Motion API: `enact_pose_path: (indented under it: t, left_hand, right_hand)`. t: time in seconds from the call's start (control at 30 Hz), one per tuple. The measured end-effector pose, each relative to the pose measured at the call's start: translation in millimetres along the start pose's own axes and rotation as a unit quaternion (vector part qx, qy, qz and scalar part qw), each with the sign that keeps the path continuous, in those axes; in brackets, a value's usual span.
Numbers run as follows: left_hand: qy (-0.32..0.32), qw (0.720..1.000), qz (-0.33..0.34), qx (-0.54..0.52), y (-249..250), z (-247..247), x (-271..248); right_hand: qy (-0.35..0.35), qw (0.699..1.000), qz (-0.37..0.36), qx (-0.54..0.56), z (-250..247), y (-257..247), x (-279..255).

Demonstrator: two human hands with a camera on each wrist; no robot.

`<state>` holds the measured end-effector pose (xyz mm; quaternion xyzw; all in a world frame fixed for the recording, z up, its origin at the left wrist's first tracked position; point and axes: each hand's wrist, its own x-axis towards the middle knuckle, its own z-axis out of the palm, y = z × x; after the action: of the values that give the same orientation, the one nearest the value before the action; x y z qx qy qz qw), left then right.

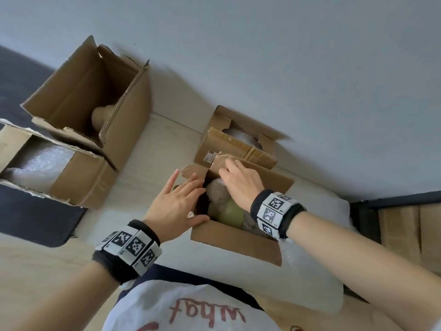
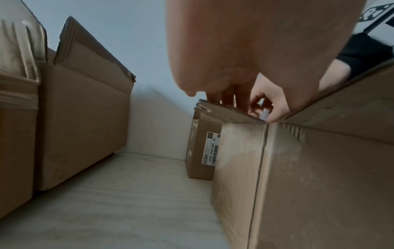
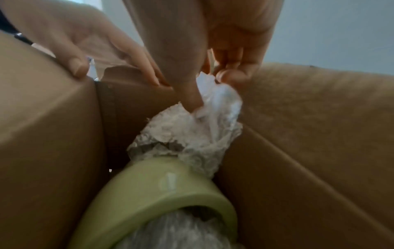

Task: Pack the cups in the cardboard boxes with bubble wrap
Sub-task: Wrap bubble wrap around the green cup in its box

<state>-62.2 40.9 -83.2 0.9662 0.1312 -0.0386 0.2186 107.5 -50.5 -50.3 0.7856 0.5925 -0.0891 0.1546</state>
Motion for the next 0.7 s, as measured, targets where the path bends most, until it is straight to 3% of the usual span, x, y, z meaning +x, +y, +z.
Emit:
enact_pose_path:
  t: [0.2, 0.33, 0.43, 0.7]
  left_hand:
    - [0.000, 1.000, -0.021, -0.004, -7, 9, -3]
    - [-0.016, 0.999, -0.033, -0.022, -13, 15, -2]
    - [-0.020, 0.999, -0.028, -0.023, -14, 19, -1]
    - [-0.022, 0.997, -0.048, -0.053, -7, 20, 3]
  right_hand:
    - [-0.047, 0.998, -0.005, 0.046, -4, -3, 5]
    - [-0.178, 0.979, -0.064, 0.076, 2, -10, 1]
    - [-0.267, 0.958, -0.051, 0.088, 10, -18, 6]
    - [-0.363, 0.926, -0.030, 0.098, 17, -28, 33]
